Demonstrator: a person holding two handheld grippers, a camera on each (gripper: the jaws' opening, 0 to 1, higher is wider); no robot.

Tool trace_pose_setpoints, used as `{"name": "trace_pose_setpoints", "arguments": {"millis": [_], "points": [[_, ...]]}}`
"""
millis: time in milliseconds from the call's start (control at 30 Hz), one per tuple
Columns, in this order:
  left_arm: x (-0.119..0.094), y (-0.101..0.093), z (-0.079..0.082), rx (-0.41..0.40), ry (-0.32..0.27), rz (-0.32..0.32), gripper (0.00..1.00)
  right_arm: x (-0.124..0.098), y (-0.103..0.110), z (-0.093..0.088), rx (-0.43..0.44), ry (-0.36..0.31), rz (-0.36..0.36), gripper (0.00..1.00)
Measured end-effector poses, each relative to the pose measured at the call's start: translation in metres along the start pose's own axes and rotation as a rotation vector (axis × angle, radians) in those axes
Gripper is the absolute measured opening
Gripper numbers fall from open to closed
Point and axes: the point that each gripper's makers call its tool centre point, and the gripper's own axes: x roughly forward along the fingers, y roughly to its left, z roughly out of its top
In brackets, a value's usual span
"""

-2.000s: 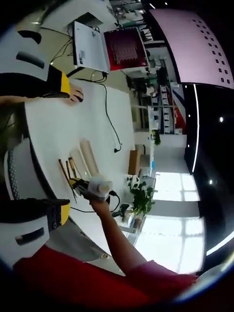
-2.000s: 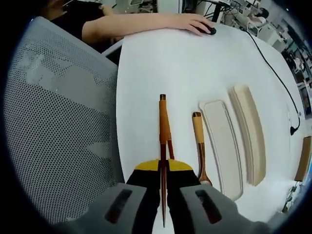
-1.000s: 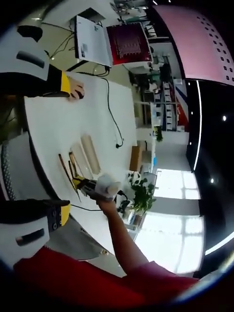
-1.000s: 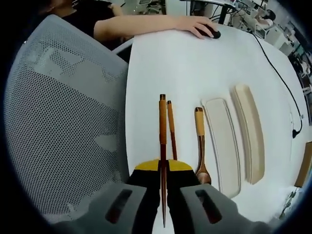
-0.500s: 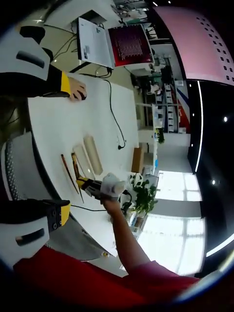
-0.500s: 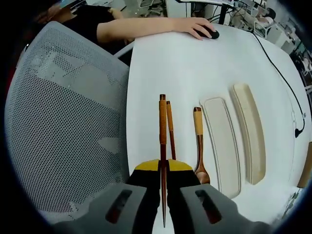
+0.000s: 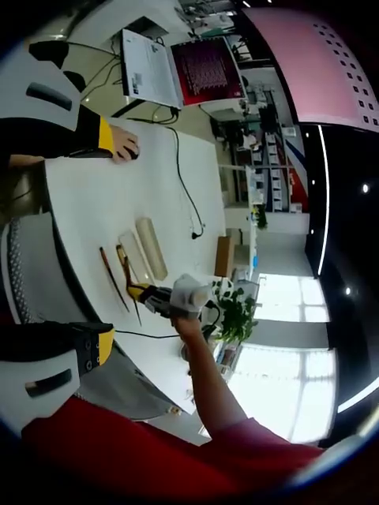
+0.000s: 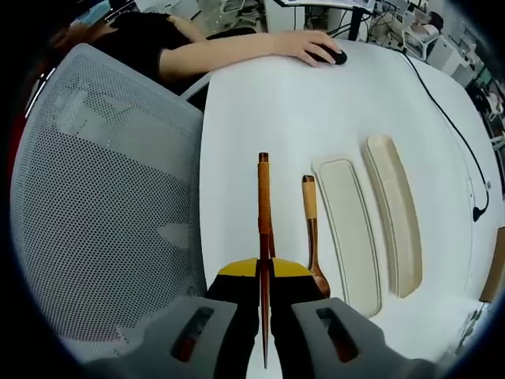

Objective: Arrange the utensils inside the cutlery case until each visible utensil rests in its matching compartment.

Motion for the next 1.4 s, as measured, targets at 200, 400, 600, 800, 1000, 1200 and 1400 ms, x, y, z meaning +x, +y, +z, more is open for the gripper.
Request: {"name": "trace_pose_setpoints", "arguments": {"millis": [200, 400, 600, 800, 1000, 1200, 1400], "points": [[0.004, -0.004, 0.003, -0.001, -0.013, -0.016, 0.88, -0.008, -0.009, -0.005, 0.011, 0.005, -0.01, 0.0], [0.003, 0.0, 0.016, -0.076, -0.099, -0.029, 0.91, -0.02, -0.018, -0.002, -0.004, 0.016, -0.026, 0.0], [0.003, 0.008, 0.015, -0.072, -0.104, -0.032, 0.92, -0.037, -0.028, 0.009, 0.009, -0.006, -0.044, 0.0], [0.007, 0.01, 0.016, -0.077, -0.111, -0.049, 0.92, -0.046, -0.033, 0.013, -0.001, -0.008, -0.067, 0.0], [0.014, 0.017, 0.012, -0.084, -0.105, -0.056, 0.91, -0.04, -0.036, 0.008, 0.038, -0.02, -0.069, 0.0], [0.015, 0.023, 0.015, -0.081, -0.113, -0.049, 0.91, -0.048, -0.04, 0.009, 0.069, -0.031, -0.07, 0.0], [0.016, 0.017, 0.011, -0.094, -0.117, -0.051, 0.9, -0.053, -0.038, 0.006, 0.032, -0.028, -0.067, 0.0]]}}
